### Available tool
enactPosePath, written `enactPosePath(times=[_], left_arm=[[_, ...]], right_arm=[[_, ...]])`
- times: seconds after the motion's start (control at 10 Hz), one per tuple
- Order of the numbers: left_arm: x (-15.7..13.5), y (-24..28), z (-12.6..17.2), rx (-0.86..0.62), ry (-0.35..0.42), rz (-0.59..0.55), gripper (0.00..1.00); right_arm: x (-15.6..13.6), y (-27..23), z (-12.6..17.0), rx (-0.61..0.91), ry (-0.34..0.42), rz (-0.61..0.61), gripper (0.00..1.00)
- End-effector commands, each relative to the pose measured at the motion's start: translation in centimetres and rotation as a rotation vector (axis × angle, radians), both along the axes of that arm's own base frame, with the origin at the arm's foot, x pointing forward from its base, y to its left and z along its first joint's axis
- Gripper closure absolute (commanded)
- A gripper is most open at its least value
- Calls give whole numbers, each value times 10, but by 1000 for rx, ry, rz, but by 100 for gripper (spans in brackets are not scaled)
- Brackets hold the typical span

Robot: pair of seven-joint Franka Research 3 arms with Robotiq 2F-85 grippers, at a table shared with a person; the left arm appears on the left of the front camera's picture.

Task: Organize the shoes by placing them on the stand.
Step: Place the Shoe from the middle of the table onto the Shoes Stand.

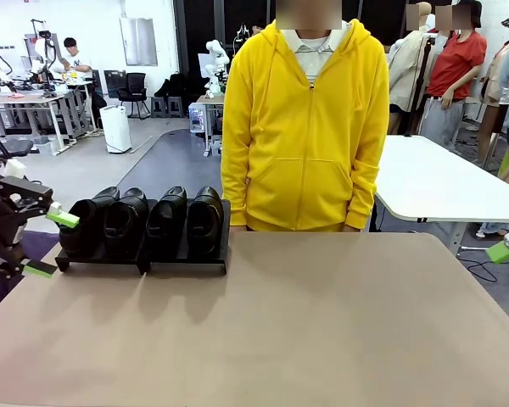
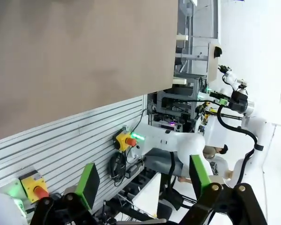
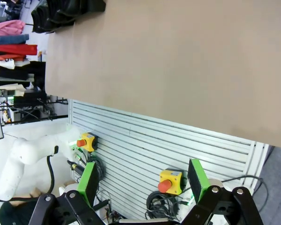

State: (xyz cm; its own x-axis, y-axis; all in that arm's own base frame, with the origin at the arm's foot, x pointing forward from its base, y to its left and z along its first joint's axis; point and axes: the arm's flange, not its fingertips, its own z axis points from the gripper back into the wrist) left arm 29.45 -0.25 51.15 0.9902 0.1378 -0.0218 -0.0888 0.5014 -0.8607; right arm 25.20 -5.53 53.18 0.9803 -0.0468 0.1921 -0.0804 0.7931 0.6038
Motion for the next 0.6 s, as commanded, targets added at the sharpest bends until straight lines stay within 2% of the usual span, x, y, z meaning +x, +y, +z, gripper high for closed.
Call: enactPosePath(times=[0.0,0.5], left_arm=[[-6,-3,1,-18,1,13,0],[-6,-3,1,-18,1,13,0]], right_arm=[[1,0,3,28,-9,11,0],[1,0,3,28,-9,11,0]])
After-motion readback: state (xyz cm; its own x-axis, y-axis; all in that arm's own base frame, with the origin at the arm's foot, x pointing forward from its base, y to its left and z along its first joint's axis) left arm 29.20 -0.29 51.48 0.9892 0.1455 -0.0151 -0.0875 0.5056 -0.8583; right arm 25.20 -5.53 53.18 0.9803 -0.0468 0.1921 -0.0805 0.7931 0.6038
